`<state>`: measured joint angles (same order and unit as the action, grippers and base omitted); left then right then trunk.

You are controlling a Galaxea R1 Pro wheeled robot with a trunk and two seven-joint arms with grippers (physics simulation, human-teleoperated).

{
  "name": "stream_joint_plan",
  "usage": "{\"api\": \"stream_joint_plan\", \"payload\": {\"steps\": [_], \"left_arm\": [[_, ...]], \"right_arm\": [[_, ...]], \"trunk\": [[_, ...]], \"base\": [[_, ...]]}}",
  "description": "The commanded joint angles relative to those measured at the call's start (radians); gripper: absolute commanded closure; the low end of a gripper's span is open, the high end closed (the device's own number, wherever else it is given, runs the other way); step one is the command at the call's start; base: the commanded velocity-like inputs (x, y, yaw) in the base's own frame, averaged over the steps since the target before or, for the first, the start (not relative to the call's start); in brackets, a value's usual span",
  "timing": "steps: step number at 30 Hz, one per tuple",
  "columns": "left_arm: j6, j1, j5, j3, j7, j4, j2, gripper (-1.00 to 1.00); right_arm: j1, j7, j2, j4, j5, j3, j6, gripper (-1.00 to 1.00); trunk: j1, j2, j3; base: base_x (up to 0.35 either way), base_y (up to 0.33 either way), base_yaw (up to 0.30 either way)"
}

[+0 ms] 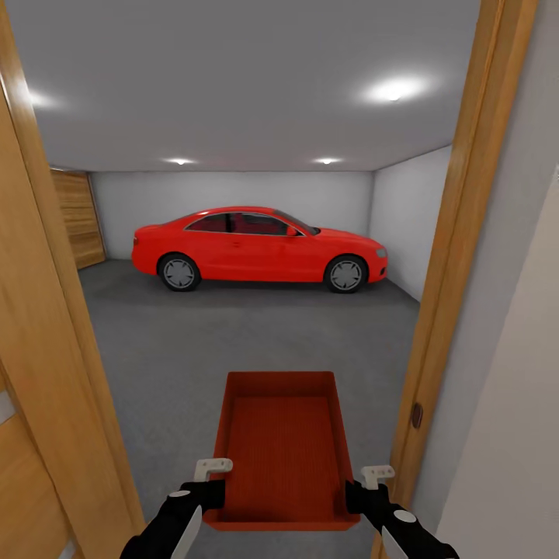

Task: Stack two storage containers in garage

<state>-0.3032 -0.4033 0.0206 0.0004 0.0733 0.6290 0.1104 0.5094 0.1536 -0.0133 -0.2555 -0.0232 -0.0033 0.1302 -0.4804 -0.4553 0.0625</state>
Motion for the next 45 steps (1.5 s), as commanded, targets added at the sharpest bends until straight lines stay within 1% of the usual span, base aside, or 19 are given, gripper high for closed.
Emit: {"api": "stream_joint_plan", "payload": {"steps": [1,13,26,41,45], "left_arm": [[-0.007,-0.001,-0.011,0.018,0.005,0.001,-0.051,1.0],[-0.007,-0.001,-0.011,0.018,0.005,0.001,-0.051,1.0],[-0.007,-0.001,-0.011,0.018,0.005,0.001,-0.051,1.0],[-0.006,-0.001,-0.011,0.018,0.005,0.001,-0.051,1.0],[-0.007,0.0,-0.012,0.018,0.005,0.001,-0.051,1.0]], "right_arm": [[0.0,0.009,0.001,-0.001,-0.008,0.029,0.003,1.0],[0.0,0.009,0.001,-0.001,-0.007,0.029,0.003,1.0],[0.0,0.009,0.001,-0.001,-0.007,0.029,0.003,1.0],[0.0,0.009,0.001,-0.001,-0.007,0.029,0.003,1.0],[0.0,0.009,0.001,-0.001,-0.007,0.029,0.003,1.0]], "trunk": [[0.0,-0.001,0.0],[0.0,-0.001,0.0],[0.0,-0.001,0.0],[0.0,-0.001,0.0],[0.0,-0.001,0.0]], "base": [[0.0,0.0,-0.007],[0.07,0.057,-0.001],[0.002,0.054,0.0],[0.0,0.005,0.0],[0.149,0.0,0.0]]}}
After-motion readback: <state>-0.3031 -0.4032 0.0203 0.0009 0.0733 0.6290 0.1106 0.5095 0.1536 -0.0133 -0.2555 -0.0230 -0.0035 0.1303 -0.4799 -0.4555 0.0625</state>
